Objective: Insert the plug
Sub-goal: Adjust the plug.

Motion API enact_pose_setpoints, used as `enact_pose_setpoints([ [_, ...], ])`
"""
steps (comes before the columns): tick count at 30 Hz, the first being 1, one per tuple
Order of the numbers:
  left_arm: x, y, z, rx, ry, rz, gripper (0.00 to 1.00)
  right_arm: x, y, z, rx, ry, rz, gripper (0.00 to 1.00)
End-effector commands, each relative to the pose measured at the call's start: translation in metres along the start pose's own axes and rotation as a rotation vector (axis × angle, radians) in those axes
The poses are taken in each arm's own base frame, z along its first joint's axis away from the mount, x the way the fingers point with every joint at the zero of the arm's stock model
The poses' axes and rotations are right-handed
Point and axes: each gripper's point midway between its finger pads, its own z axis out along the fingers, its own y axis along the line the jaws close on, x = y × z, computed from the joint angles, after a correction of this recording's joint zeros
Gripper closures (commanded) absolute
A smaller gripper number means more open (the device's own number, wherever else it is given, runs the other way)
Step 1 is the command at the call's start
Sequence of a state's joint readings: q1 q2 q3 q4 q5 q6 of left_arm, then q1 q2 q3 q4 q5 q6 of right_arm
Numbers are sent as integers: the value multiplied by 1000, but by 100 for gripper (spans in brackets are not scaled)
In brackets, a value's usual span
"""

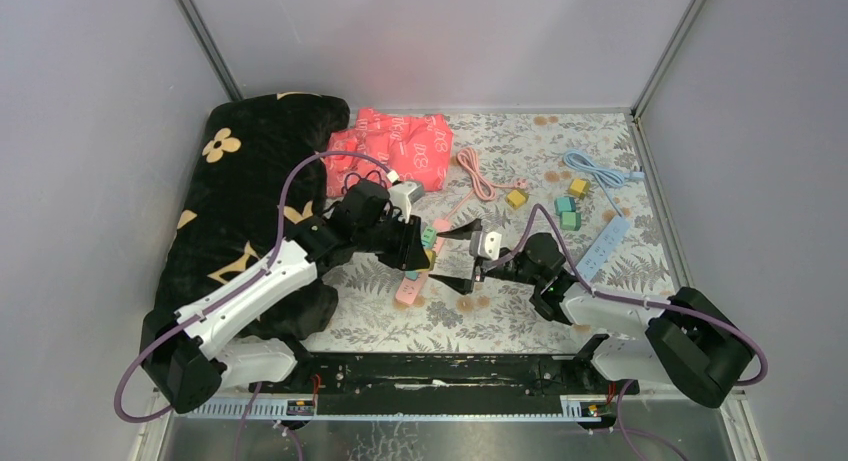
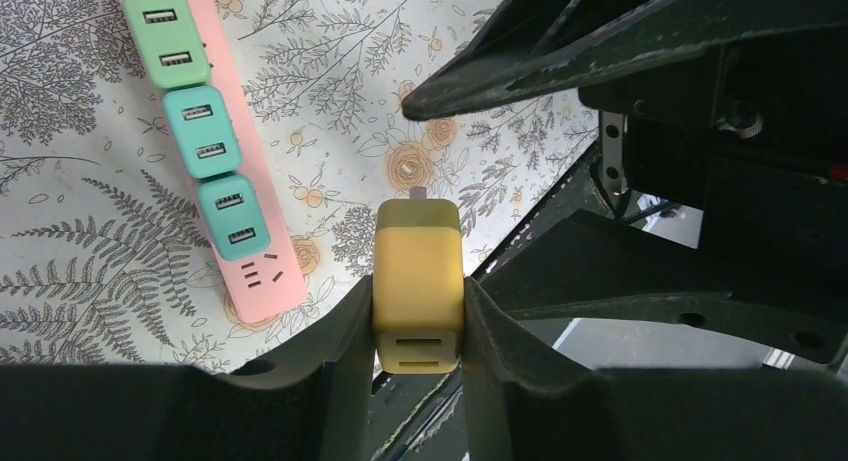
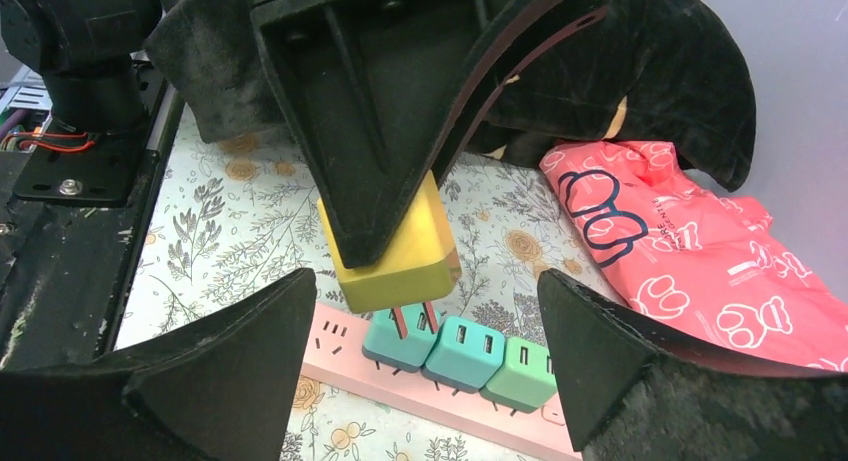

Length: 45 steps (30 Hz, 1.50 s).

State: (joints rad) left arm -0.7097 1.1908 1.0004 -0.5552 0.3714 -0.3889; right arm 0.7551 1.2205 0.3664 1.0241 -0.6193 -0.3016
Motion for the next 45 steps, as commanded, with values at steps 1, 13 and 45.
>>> enact_pose_setpoints([
  [1, -12, -11, -6, 45, -14, 8, 97, -22, 0, 7, -18, -90, -116, 13],
  [13, -13, -12, 0, 61, 17, -2, 97, 1, 5, 7, -34, 30, -220, 30],
  [45, -12, -19, 10, 116, 38, -45, 96, -13, 6, 9, 5, -24, -287, 43],
])
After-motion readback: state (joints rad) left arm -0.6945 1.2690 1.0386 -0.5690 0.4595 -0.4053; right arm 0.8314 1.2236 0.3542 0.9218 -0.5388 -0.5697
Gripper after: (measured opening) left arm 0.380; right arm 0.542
